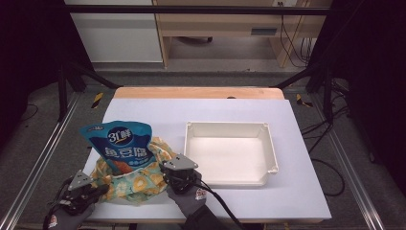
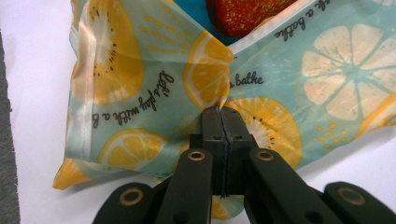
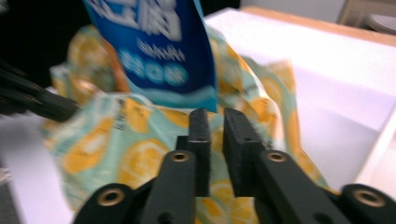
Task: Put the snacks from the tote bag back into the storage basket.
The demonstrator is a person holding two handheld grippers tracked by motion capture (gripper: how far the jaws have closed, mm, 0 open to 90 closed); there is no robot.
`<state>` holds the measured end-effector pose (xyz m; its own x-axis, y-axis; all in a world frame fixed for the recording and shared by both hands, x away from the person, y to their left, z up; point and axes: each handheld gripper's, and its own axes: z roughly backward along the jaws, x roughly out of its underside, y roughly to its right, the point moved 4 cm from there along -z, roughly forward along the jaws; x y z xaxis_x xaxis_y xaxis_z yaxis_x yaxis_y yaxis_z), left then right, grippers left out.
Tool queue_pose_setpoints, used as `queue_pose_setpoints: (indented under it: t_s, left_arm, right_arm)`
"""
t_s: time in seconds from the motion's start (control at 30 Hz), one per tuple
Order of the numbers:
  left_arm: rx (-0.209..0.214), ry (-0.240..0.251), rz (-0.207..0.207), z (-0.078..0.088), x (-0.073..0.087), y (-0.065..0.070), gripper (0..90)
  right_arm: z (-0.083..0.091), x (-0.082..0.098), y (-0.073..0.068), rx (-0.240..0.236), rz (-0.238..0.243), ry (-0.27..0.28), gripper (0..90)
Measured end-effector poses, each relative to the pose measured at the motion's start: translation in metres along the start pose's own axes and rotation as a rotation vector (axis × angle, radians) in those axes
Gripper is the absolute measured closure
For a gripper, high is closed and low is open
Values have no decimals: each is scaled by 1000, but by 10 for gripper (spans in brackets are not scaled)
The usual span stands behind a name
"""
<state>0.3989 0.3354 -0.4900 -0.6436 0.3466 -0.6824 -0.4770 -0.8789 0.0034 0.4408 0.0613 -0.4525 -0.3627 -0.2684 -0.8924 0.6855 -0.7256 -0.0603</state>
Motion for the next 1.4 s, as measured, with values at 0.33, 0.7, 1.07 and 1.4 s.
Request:
queue_pose_setpoints:
  t_s: [0.33,0.7,1.07,1.4]
  left_arm:
    - [-7,10,30,0,1,-7,874]
    - [8,111,62,16,-7,-11,756]
    - [-72,261,10,46,-54,-16,783]
    - [-79,118,66,-7,-28,-39,843]
  right_arm:
    - [-11,33,-2,14,-5,-92,900]
    - [-23,56,-6,25,0,-165,900]
    - [-23,56,-6,27,2,-166,900]
    - [-24,56,-5,26,-3,-168,900]
